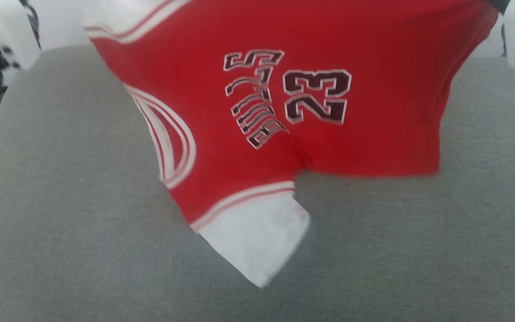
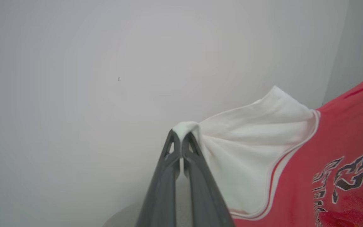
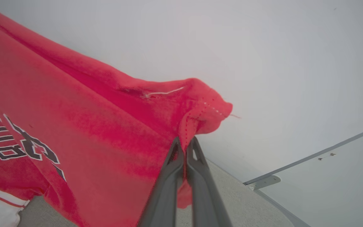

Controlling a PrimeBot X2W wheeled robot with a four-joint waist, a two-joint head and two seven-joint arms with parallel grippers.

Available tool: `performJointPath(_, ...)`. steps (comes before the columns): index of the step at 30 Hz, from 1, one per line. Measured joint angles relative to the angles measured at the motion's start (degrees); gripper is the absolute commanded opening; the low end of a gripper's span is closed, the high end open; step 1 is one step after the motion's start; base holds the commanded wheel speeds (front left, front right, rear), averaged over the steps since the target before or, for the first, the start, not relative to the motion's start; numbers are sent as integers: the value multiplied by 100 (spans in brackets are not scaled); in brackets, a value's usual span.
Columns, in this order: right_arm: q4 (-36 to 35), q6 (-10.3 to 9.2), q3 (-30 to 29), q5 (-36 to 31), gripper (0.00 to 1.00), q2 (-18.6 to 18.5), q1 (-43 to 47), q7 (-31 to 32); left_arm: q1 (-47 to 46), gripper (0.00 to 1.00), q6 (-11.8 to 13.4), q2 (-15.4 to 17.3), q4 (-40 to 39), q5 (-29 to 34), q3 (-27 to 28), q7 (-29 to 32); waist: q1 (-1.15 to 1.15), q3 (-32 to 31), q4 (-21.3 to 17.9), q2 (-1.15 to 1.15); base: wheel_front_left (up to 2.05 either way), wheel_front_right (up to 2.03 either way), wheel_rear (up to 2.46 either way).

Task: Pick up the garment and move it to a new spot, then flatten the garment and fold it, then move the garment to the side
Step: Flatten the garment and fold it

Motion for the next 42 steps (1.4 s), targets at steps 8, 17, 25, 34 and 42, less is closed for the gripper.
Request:
performJointPath(8,-244,0,-359,-252,0,-77,-137,8,-876,0,-153,-80,424,111,-86,342,0,-67,-198,0,0,0,0)
performJointPath(17,488,1,-899,-1223,0,443,-686,-598,-2074,0,-253,-530,1384,577,-202,-222,0,650,-266,0,0,0,0)
performJointPath(25,1533,2,-1741,-2573,0,1145,-1490,-1916,-3342,0,-187,-894,2271,1279,-175,-1491,0,1459,-328,0,0,0,0)
performJointPath(34,2553,1,-3043,-4587,0,1952,-2011,-3531,-4262,0,66,-1213,2744,1914,81,-2752,0,2145,-283,0,0,0,0)
performJointPath(42,3201,1,-2512,-4597,0,2199,-1127,-3342,-2653,0,-304,-1350,2743,1557,-328,-2607,0,1871,-117,0,0,0,0)
